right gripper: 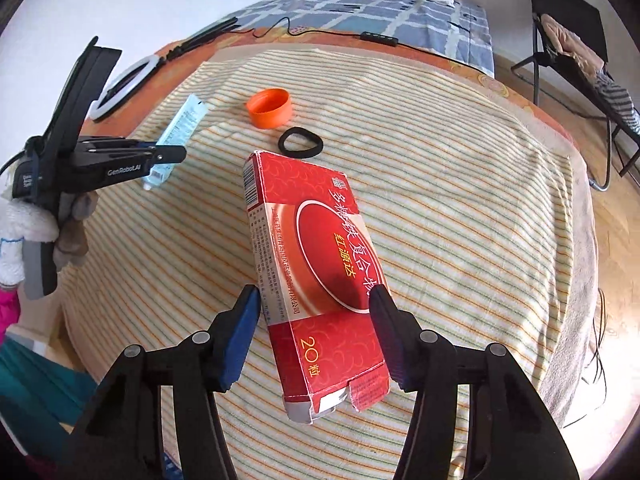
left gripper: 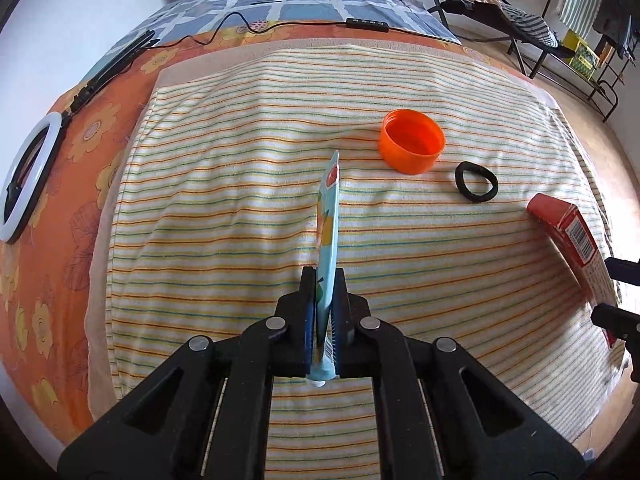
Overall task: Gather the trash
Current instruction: 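Close right tool on the red box while left tool grasps blue tube, then carry the red box and blue tube down to the blue basket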
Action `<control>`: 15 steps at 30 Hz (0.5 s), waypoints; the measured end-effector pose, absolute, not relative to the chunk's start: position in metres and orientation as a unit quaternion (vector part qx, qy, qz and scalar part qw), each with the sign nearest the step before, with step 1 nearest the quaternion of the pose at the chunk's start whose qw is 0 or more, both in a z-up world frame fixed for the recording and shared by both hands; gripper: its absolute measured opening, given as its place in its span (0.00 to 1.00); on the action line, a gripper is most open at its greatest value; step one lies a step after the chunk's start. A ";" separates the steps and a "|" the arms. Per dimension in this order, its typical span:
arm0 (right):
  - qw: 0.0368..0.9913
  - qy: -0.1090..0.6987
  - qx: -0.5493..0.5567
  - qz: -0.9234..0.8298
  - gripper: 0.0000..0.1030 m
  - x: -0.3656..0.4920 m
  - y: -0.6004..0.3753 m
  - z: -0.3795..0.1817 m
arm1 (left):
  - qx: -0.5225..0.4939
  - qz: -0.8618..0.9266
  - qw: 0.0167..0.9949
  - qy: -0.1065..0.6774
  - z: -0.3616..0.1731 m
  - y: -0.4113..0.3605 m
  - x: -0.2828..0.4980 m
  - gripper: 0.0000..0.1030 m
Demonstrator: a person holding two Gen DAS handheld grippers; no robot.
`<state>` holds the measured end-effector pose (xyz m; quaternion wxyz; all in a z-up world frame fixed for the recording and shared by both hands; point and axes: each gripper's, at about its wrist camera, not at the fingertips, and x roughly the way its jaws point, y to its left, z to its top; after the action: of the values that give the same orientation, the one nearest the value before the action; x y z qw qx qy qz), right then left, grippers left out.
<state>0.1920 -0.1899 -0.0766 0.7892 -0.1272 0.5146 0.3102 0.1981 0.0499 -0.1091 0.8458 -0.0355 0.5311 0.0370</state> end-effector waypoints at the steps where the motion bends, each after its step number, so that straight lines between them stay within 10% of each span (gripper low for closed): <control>1: 0.790 0.514 -0.130 0.309 0.47 0.193 -0.189 -0.076 | -0.038 0.034 0.844 0.534 -0.111 0.050 0.197 0.05; 15: 0.806 0.521 -0.059 0.273 0.36 0.236 -0.220 -0.063 | -0.021 0.028 0.847 0.531 -0.112 0.046 0.185 0.05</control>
<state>0.2360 -0.2202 -0.0634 0.8065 -0.0590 0.5210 0.2731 0.1853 0.0460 -0.1115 0.8469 -0.0205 0.5306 0.0281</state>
